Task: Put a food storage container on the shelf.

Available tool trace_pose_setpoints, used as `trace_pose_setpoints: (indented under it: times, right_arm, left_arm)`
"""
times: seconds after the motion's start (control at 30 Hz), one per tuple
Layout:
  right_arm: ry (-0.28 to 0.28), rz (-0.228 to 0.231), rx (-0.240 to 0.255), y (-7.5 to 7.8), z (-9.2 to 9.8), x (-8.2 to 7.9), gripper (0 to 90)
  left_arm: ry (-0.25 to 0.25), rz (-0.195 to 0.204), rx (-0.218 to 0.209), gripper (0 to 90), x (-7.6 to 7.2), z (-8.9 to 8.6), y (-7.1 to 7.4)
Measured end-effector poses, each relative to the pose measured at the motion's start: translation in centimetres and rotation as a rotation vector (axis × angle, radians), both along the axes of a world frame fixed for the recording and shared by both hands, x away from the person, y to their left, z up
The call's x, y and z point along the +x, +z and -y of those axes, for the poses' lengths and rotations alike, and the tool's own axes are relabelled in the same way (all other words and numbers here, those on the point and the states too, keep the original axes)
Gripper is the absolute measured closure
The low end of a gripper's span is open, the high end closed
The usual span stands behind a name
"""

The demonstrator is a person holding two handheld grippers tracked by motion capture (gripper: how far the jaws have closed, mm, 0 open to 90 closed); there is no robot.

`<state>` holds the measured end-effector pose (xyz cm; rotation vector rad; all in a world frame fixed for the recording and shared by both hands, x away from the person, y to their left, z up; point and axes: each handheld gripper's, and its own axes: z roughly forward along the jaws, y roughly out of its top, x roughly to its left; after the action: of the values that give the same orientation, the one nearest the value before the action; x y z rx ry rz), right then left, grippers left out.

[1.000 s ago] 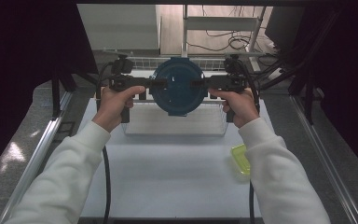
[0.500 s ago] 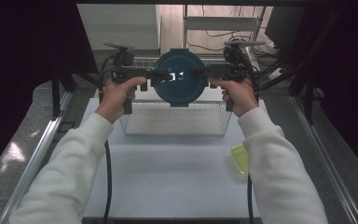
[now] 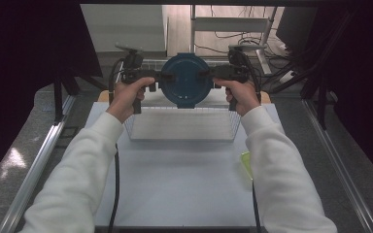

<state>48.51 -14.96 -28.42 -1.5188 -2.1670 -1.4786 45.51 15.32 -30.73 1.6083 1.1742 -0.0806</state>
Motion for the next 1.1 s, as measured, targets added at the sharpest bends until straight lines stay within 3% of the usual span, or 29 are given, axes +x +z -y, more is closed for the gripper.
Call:
trace_pose_setpoints:
  times: [0.3,0.53,0.8,0.9,1.1]
  right_arm:
    - [-0.03,-0.019,0.04,-0.7,0.1,1.1,35.1]
    - [-0.063,-0.1,0.096,-2.0,0.4,2.5,35.1]
    - [-0.094,-0.14,0.121,-2.7,0.4,3.4,34.7]
    - [-0.097,-0.163,0.137,-3.2,0.5,3.8,34.8]
    - [-0.101,-0.153,0.142,-3.2,0.5,3.8,34.6]
  left_arm:
    - [0.023,-0.043,-0.05,37.4,1.5,-0.2,-0.8]
    - [0.068,-0.093,-0.109,36.9,2.8,-0.2,-1.8]
    - [0.107,-0.145,-0.168,36.7,4.0,-0.3,-3.0]
    - [0.113,-0.138,-0.171,36.6,4.1,-0.3,-3.2]
    - [0.116,-0.133,-0.174,36.5,4.1,-0.3,-3.2]
